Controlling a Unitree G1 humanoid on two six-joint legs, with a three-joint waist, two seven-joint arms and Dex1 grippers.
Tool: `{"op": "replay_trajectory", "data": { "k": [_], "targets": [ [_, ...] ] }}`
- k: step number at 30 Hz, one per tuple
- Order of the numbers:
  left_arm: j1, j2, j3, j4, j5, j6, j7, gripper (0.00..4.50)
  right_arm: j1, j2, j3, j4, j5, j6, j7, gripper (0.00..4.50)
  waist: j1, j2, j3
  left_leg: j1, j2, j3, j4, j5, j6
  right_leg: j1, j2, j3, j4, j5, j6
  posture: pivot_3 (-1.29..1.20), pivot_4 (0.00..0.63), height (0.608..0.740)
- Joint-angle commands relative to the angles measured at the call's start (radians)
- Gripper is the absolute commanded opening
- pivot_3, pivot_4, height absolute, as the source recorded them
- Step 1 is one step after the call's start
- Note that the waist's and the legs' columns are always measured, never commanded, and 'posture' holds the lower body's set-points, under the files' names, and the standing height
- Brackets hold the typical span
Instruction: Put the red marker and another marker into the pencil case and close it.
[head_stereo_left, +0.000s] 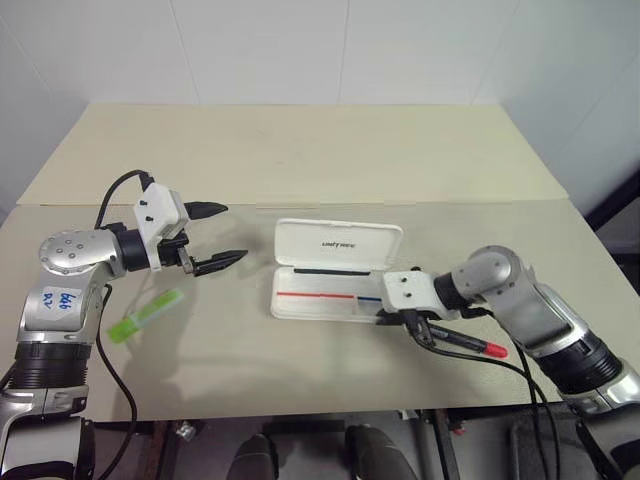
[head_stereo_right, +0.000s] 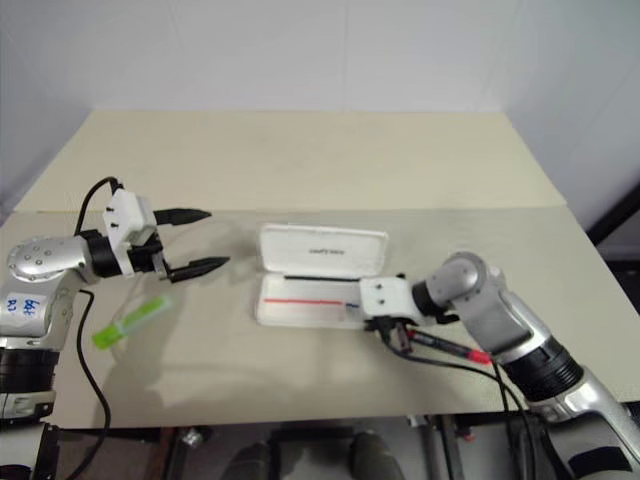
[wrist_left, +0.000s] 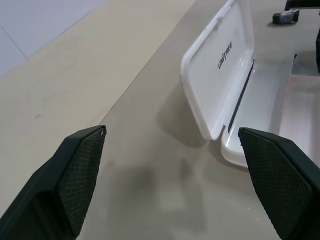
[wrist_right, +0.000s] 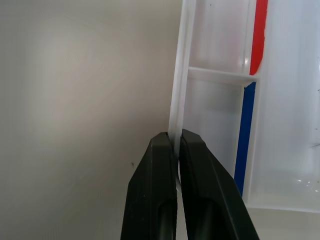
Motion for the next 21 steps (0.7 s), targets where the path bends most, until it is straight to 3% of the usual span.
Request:
{"op": "replay_trajectory", "data": {
  "k": [1,9,11,12,21],
  "targets": [
    [-0.007,0.006,0.007,-0.020,-0.015,0.001,-0.012,4.50,0.008,-0.021,-0.023,0.060,-0.040,-0.086,-0.045,0.06,0.001,0.000,0.000,0.000,0.000,0.000,0.000,0.000,0.000,0.000,0.000,0.000,0.000,0.000,0.000,0.00,0.150,0.740],
    [0.074,0.034,0.018,-0.085,-0.039,0.038,-0.067,4.50,-0.026,-0.003,-0.016,0.153,-0.057,-0.170,-0.058,0.06,0.000,-0.001,0.000,0.005,0.000,0.004,0.004,0.003,0.003,0.006,0.000,0.003,-0.003,0.007,0.000,0.00,0.150,0.740],
    [0.101,0.049,0.023,-0.099,-0.040,0.040,-0.083,4.50,-0.026,-0.011,-0.009,0.163,-0.057,-0.214,-0.039,0.06,0.002,-0.002,0.000,0.008,0.000,0.005,0.003,0.004,0.003,0.008,0.000,0.004,-0.005,0.007,-0.004,0.00,0.150,0.740],
    [0.112,0.055,0.027,-0.106,-0.043,0.043,-0.089,4.50,-0.025,-0.017,-0.006,0.166,-0.053,-0.234,-0.024,0.06,0.002,-0.002,0.000,0.009,0.000,0.005,0.002,0.005,0.003,0.010,-0.001,0.005,-0.007,0.002,-0.015,0.00,0.150,0.740],
    [0.128,0.065,0.025,-0.132,-0.048,0.052,-0.087,4.50,-0.069,-0.002,-0.010,0.221,-0.045,-0.278,0.033,0.06,0.002,-0.002,0.000,0.014,0.000,0.008,-0.003,0.005,0.005,0.016,-0.002,0.007,-0.015,0.003,-0.015,0.00,0.150,0.740]
  ]
}}
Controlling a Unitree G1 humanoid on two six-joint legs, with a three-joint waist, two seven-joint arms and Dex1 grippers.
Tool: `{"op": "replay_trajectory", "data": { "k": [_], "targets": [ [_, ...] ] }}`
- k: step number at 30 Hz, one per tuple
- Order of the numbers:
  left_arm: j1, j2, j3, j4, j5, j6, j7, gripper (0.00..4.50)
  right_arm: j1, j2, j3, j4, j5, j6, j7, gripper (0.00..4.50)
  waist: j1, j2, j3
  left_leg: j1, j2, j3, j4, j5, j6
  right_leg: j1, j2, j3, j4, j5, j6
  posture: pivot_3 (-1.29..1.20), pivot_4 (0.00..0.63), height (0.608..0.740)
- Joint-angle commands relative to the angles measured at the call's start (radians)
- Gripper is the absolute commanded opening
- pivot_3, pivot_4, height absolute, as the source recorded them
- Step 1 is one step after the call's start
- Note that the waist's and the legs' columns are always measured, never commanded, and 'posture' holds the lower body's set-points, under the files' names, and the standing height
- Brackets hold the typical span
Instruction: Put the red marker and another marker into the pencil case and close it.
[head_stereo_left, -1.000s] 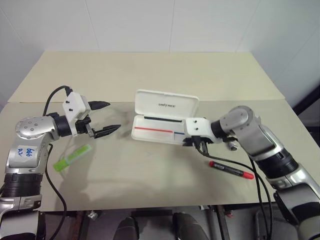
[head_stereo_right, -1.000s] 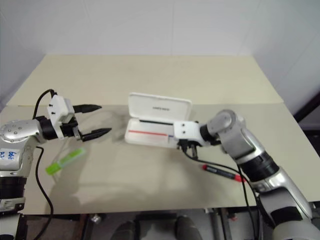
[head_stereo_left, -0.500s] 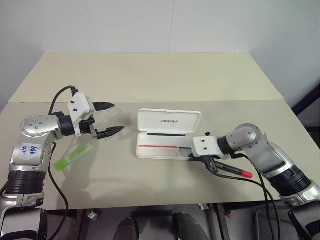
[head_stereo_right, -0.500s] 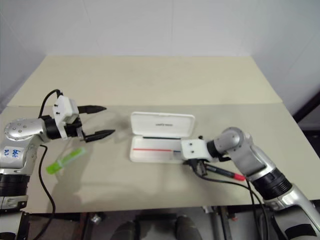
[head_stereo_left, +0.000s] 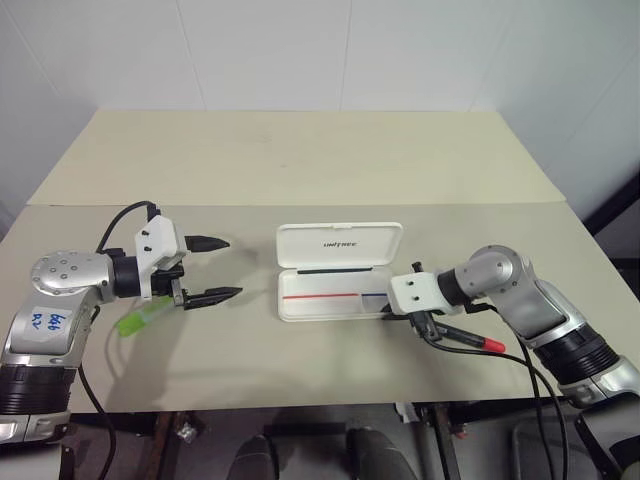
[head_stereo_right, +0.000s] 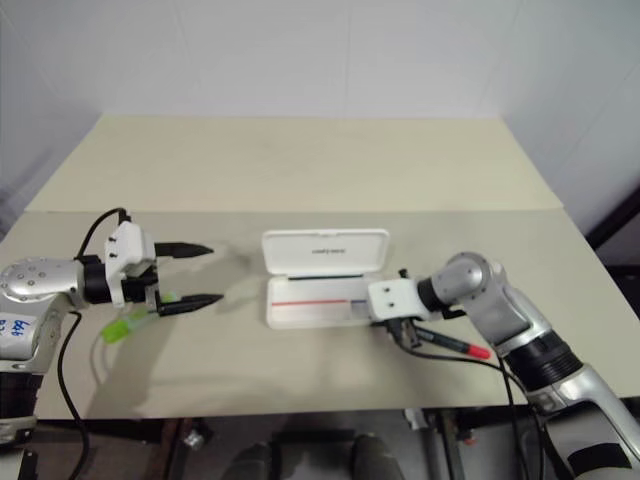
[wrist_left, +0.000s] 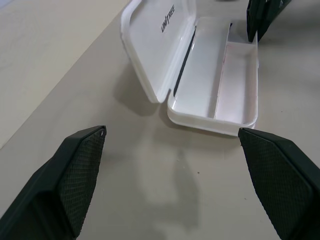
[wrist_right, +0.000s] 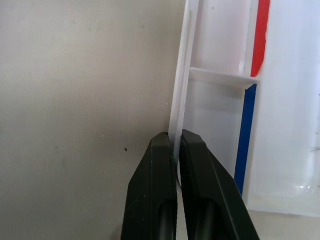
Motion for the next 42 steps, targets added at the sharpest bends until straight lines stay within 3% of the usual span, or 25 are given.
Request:
{"op": "replay_trajectory", "data": {
  "k": [1,5,8,16,19,22,25,34,42],
  "targets": [
    [-0.008,0.003,0.016,-0.042,-0.020,0.005,0.010,4.50,-0.032,-0.003,-0.015,0.028,-0.016,0.004,0.005,0.06,-0.001,0.000,0.000,0.000,0.000,0.000,0.000,-0.001,0.000,0.000,0.000,0.000,0.000,0.000,0.000,0.00,0.150,0.740],
    [-0.009,-0.003,0.013,-0.047,-0.020,0.006,0.017,4.50,-0.033,-0.003,-0.010,0.025,-0.014,0.020,0.027,0.06,-0.001,0.000,0.000,0.000,0.000,0.000,0.000,-0.001,0.000,0.000,0.000,0.000,0.000,0.000,0.001,0.00,0.150,0.740],
    [-0.012,-0.006,0.014,-0.044,-0.019,0.004,0.020,4.50,-0.037,0.022,-0.031,0.005,0.005,0.047,0.003,0.80,0.000,0.000,0.000,0.000,0.000,0.000,0.000,-0.002,0.000,0.000,0.000,0.000,0.000,0.000,0.001,0.00,0.150,0.740],
    [-0.025,-0.007,0.011,-0.036,-0.018,0.001,0.021,4.50,-0.046,0.020,-0.054,-0.041,0.044,0.100,0.020,0.80,-0.003,0.000,0.000,0.000,0.000,0.000,-0.001,-0.002,0.000,-0.001,0.000,0.000,0.000,0.000,0.001,0.00,0.150,0.740],
    [-0.029,-0.008,0.009,-0.036,-0.019,0.001,0.020,4.50,-0.039,0.012,-0.063,-0.070,0.070,0.125,0.035,0.80,-0.003,0.000,0.000,0.000,0.000,0.000,-0.002,-0.002,-0.001,-0.002,0.001,0.000,0.000,0.007,0.014,0.00,0.150,0.740],
    [-0.030,-0.008,0.008,-0.038,-0.020,0.002,0.018,4.50,-0.024,-0.013,-0.083,-0.125,0.146,0.170,0.095,0.80,-0.002,0.000,0.000,0.000,0.001,0.000,-0.003,-0.002,-0.001,-0.002,0.001,0.000,-0.001,0.007,0.014,0.00,0.150,0.740],
    [-0.032,-0.006,0.008,-0.040,-0.022,0.005,0.017,4.50,-0.004,-0.035,-0.111,-0.175,0.216,0.197,0.131,1.39,-0.001,0.000,0.000,0.000,0.001,0.001,-0.004,-0.003,-0.001,-0.002,0.001,0.000,-0.002,0.007,0.014,0.00,0.150,0.740],
    [0.004,0.029,0.049,-0.047,-0.026,0.008,0.014,4.50,0.037,-0.014,-0.319,-0.188,0.382,0.173,0.039,4.44,-0.003,0.000,0.000,-0.001,0.001,0.002,-0.006,-0.003,-0.001,-0.003,0.001,0.001,-0.003,0.007,0.014,0.00,0.150,0.740],
    [0.003,0.022,0.057,-0.052,-0.049,0.006,0.010,4.50,0.130,-0.104,-0.441,-0.217,0.439,0.254,0.001,4.48,0.002,0.000,0.000,-0.001,0.001,0.002,-0.007,-0.003,-0.001,-0.004,0.000,0.001,-0.003,0.007,0.014,0.00,0.150,0.740]
  ]
}}
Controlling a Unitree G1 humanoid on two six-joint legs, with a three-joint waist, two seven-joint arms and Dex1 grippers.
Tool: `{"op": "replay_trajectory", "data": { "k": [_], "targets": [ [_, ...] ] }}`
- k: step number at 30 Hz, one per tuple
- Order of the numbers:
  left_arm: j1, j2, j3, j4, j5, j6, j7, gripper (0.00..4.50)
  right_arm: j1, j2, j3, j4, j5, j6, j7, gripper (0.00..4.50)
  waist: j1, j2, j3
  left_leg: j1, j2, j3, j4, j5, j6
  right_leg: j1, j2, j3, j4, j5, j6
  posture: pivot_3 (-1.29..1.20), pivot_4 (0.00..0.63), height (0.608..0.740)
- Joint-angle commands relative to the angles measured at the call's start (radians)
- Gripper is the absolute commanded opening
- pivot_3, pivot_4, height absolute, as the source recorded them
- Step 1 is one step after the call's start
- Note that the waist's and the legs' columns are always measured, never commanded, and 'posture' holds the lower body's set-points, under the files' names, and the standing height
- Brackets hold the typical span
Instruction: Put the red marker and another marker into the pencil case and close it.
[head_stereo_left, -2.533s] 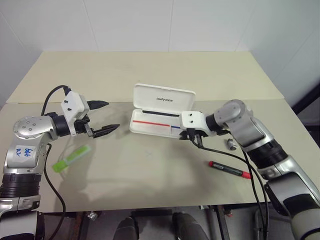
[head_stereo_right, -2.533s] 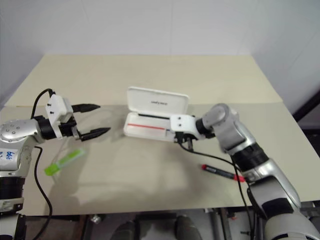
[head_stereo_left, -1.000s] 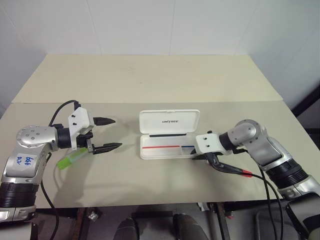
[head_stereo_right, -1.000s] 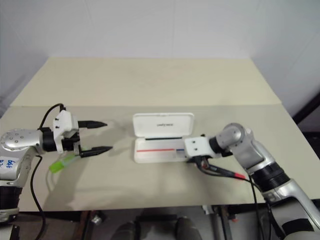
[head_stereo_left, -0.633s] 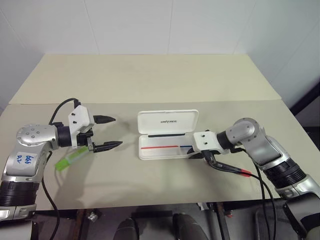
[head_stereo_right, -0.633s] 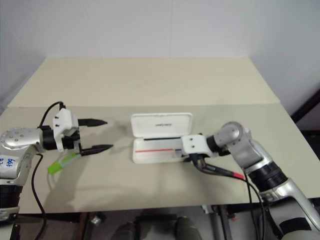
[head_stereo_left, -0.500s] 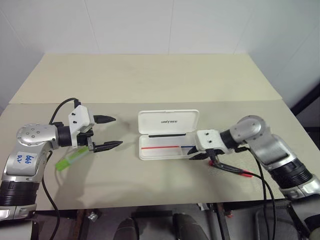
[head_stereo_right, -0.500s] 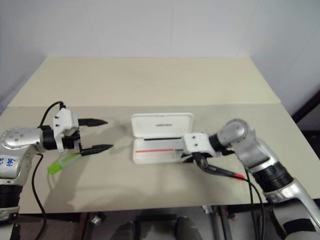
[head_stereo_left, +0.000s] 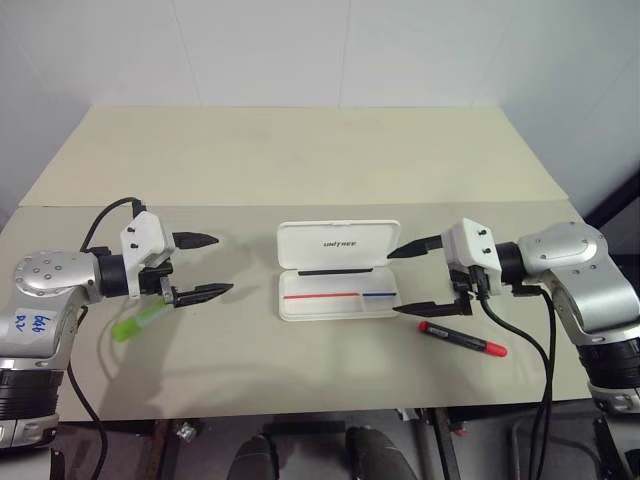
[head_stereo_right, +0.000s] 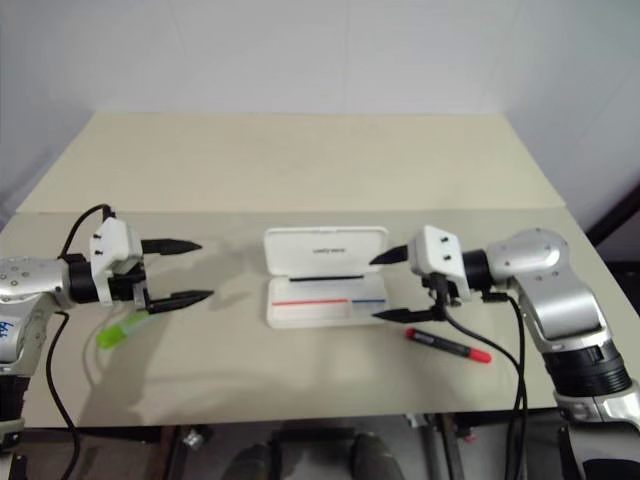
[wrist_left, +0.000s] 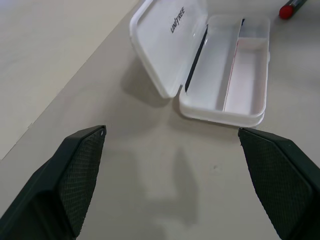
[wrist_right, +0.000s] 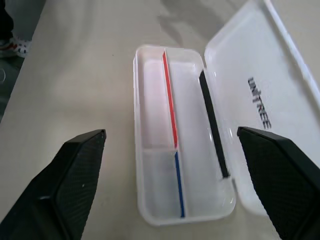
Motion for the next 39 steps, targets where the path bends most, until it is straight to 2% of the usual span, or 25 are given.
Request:
{"op": "replay_trajectory", "data": {
  "k": [1,8,13,18,22,30,39],
  "targets": [
    [-0.036,-0.017,-0.005,-0.042,-0.030,-0.002,0.000,4.50,0.016,-0.075,-0.089,-0.048,0.031,0.076,-0.039,4.48,0.002,0.000,0.000,0.000,0.000,0.000,0.000,0.000,0.000,0.000,0.000,0.000,0.000,0.000,0.000,0.00,0.150,0.740],
    [-0.177,-0.112,-0.129,0.043,0.000,-0.037,-0.039,4.50,0.144,-0.323,-0.147,-0.167,-0.001,0.351,-0.104,4.48,0.018,0.000,0.000,0.000,0.000,0.001,0.001,0.000,0.000,-0.001,0.000,0.002,0.000,0.000,0.000,0.00,0.150,0.740],
    [-0.190,-0.152,-0.162,0.085,0.009,-0.060,-0.050,4.50,0.284,-0.400,-0.199,-0.304,0.066,0.492,-0.112,4.48,0.011,0.000,0.000,-0.002,0.000,0.006,0.000,-0.001,0.001,-0.006,0.001,0.007,0.000,0.001,0.001,0.00,0.150,0.740],
    [-0.195,-0.168,-0.172,0.104,0.010,-0.074,-0.060,4.50,0.385,-0.399,-0.199,-0.404,0.096,0.562,-0.157,4.48,0.009,0.000,0.000,-0.003,0.000,0.006,0.001,-0.001,0.001,-0.007,0.002,0.008,0.001,0.001,0.003,0.00,0.150,0.740],
    [-0.195,-0.173,-0.185,0.077,-0.009,-0.060,-0.100,4.50,0.417,-0.406,-0.122,-0.391,0.055,0.612,-0.220,4.48,0.010,0.000,0.000,-0.003,0.000,0.006,0.004,-0.001,0.001,-0.007,0.001,0.008,0.001,0.001,0.002,0.00,0.150,0.740],
    [-0.186,-0.150,-0.179,0.040,-0.011,-0.040,-0.130,4.50,0.370,-0.370,-0.019,-0.267,-0.009,0.557,-0.274,4.48,0.004,0.000,0.000,-0.005,0.000,0.007,0.007,-0.001,0.002,-0.007,0.001,0.010,0.001,0.000,0.000,0.00,0.150,0.740],
    [-0.139,-0.143,-0.160,-0.017,-0.025,-0.013,-0.092,4.50,0.335,-0.371,0.029,-0.200,-0.012,0.526,-0.241,4.48,-0.001,0.000,0.000,-0.005,0.000,0.007,0.006,-0.001,0.002,-0.007,0.002,0.010,0.001,0.002,0.004,0.00,0.150,0.740]
  ]
}}
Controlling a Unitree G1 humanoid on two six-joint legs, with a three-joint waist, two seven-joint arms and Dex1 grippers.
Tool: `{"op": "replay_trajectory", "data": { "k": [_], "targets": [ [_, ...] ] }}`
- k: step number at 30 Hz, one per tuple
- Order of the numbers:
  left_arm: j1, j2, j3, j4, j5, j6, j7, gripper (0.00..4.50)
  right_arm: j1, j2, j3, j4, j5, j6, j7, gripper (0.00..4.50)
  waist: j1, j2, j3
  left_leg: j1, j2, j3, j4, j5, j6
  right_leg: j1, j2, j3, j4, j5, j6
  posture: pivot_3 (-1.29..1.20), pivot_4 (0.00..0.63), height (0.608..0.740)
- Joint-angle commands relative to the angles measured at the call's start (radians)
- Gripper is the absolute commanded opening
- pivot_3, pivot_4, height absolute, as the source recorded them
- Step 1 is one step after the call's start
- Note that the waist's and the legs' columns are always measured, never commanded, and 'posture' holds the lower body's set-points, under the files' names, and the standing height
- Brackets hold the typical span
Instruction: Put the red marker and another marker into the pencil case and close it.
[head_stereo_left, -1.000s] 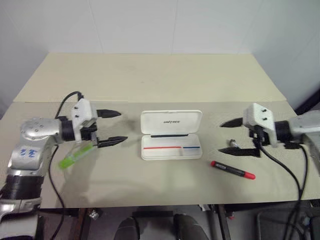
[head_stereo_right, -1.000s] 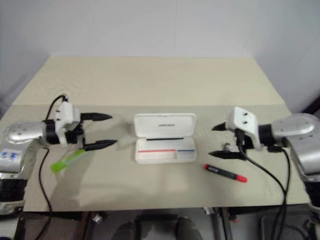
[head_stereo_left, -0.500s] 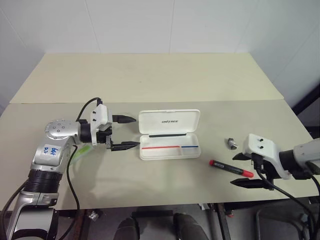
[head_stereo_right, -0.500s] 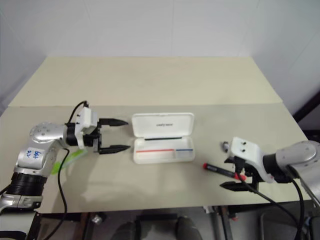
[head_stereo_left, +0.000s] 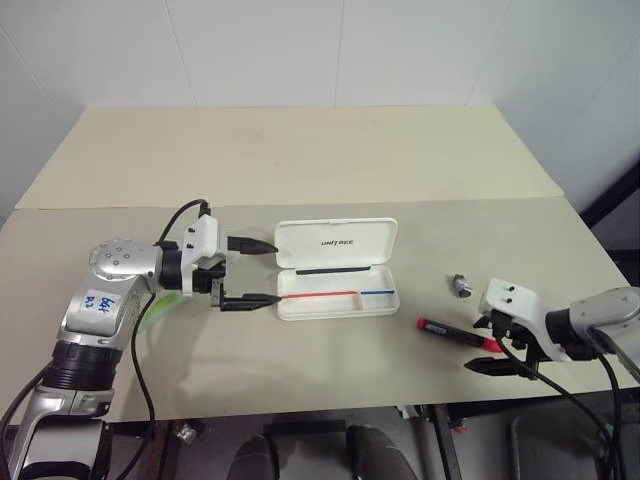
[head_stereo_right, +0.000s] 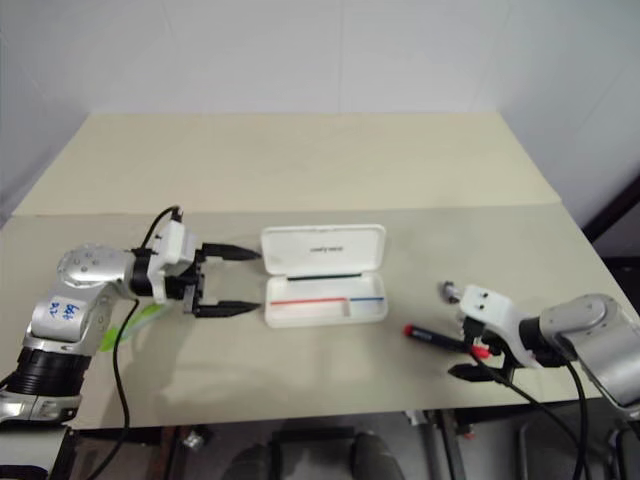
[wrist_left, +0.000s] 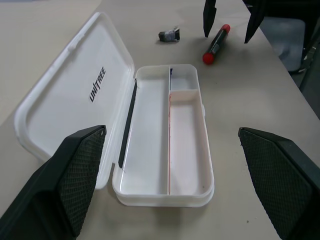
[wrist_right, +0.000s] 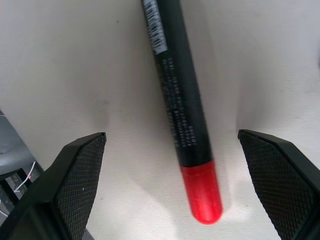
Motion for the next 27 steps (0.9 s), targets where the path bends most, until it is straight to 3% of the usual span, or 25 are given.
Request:
{"op": "replay_trajectory", "data": {
  "k": [1,4,13,21,27],
  "targets": [
    [0.009,0.008,0.030,-0.048,-0.018,0.004,0.018,4.50,-0.016,-0.011,0.022,0.010,-0.010,-0.018,0.027,4.48,0.000,0.000,0.000,0.000,0.000,0.000,0.000,0.000,0.000,0.000,0.000,0.000,0.000,0.000,0.000,0.00,0.150,0.740],
    [0.011,0.005,0.029,-0.056,-0.020,0.008,0.028,4.50,-0.026,-0.010,0.049,0.041,-0.029,-0.043,0.045,3.85,0.000,0.000,0.000,0.000,0.000,0.000,0.001,0.000,0.000,0.000,0.000,0.000,0.000,0.000,0.000,0.00,0.150,0.740],
    [0.023,0.007,0.041,-0.067,-0.020,0.005,0.054,4.50,-0.076,0.018,0.094,0.092,-0.089,-0.121,0.055,0.65,0.000,0.000,0.000,0.000,0.000,0.000,0.000,0.000,0.000,0.000,0.000,0.000,0.000,0.000,0.000,0.00,0.150,0.740],
    [0.022,0.004,0.045,-0.063,-0.016,-0.001,0.064,4.50,-0.152,0.038,0.096,0.125,-0.140,-0.171,0.052,0.57,-0.007,0.000,0.000,0.001,0.000,0.000,0.001,0.000,0.000,0.000,0.000,0.000,0.001,0.000,0.000,0.00,0.150,0.740],
    [0.034,0.034,0.071,-0.051,-0.009,-0.009,0.063,4.50,-0.342,0.060,0.122,0.089,-0.124,-0.224,0.150,0.57,-0.008,0.000,0.000,0.001,0.000,0.001,0.001,0.000,0.000,0.000,0.000,0.002,0.002,0.000,0.000,0.00,0.150,0.740]
  ]
}}
